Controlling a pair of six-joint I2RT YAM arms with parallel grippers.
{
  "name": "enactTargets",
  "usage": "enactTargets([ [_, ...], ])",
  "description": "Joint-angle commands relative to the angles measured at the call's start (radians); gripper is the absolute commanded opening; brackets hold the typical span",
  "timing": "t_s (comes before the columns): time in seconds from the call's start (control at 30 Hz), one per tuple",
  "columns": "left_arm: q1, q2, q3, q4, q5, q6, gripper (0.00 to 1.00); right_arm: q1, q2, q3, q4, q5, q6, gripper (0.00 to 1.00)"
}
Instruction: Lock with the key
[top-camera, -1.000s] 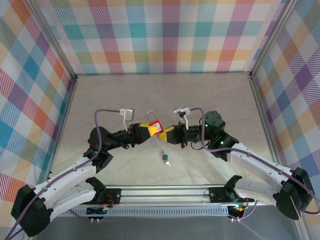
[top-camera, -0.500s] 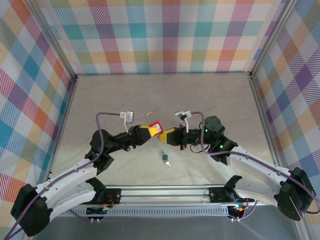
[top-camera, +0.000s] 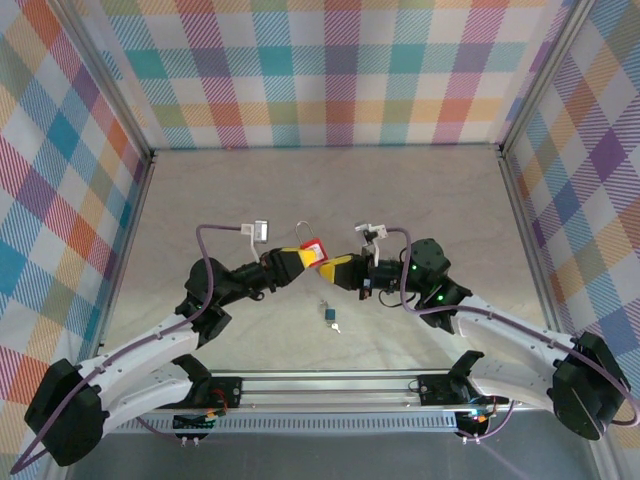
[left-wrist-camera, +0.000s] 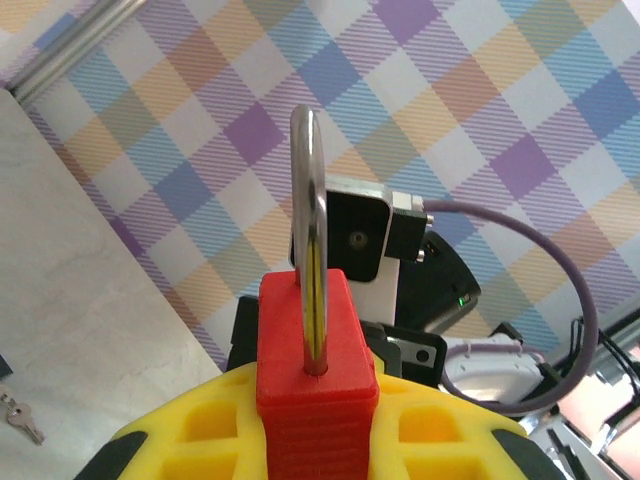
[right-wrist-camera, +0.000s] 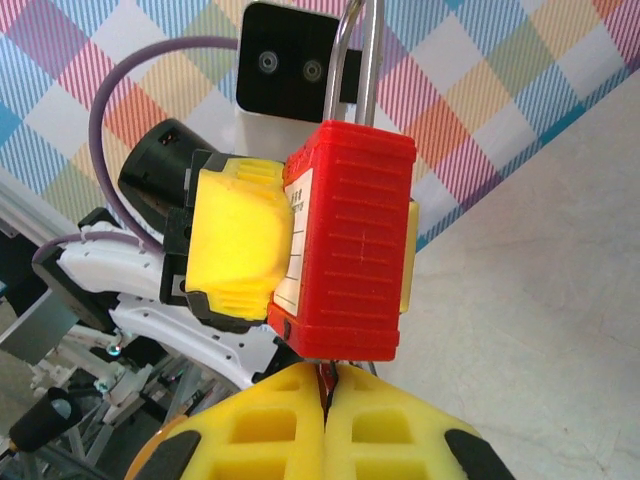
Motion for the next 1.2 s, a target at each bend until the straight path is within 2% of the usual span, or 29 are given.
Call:
enactTargets([
  [0.0, 0.043, -0.001, 0.018, 0.293, -0.29, -0.059, 0.0, 0.019, 0.031, -0.043, -0.039, -0.108, -0.032, 0.0],
  [0.07, 0.045, 0.007, 0.023, 0.295, -0.29, -0.057, 0.0, 0.019, 0.027, -0.03, -0.057, -0.099, -0.045, 0.0],
  [0.13, 0.045, 0.022, 0.016, 0.308, -0.302, -0.062, 0.0, 0.02, 0.016, -0.02, -0.073, -0.028, -0.044, 0.0],
  [0.27, 0.055, 0.043, 0.007, 0.355, -0.314, -0.078, 0.0, 0.038, 0.021, -0.037, -0.051, -0.058, -0.024, 0.0],
  [0.4, 0.064, 0.025, 0.024, 0.29, -0.309, -0.052, 0.0, 0.04, 0.033, -0.081, -0.026, -0.041, -0.022, 0.0],
  [0.5, 0.069, 0.053, 0.019, 0.342, -0.316, -0.071, 0.0, 0.043, 0.043, -0.064, 0.024, -0.069, -0.005, 0.0],
  [0.7, 0.082, 0.048, 0.023, 0.321, -0.355, -0.063, 0.0, 0.057, -0.017, -0.176, 0.058, 0.007, 0.007, 0.0],
  [0.9, 0.092, 0.119, 0.037, 0.409, -0.384, -0.095, 0.0, 0.069, 0.04, -0.134, 0.069, -0.019, -0.003, 0.0],
  [1.0, 0.11, 0.111, 0.046, 0.366, -0.381, -0.08, 0.0, 0.082, -0.016, -0.214, 0.083, 0.014, 0.018, 0.0],
  [1.17, 0.143, 0.135, 0.039, 0.299, -0.356, -0.038, 0.0, 0.085, -0.202, -0.274, -0.126, 0.069, -0.029, 0.0],
])
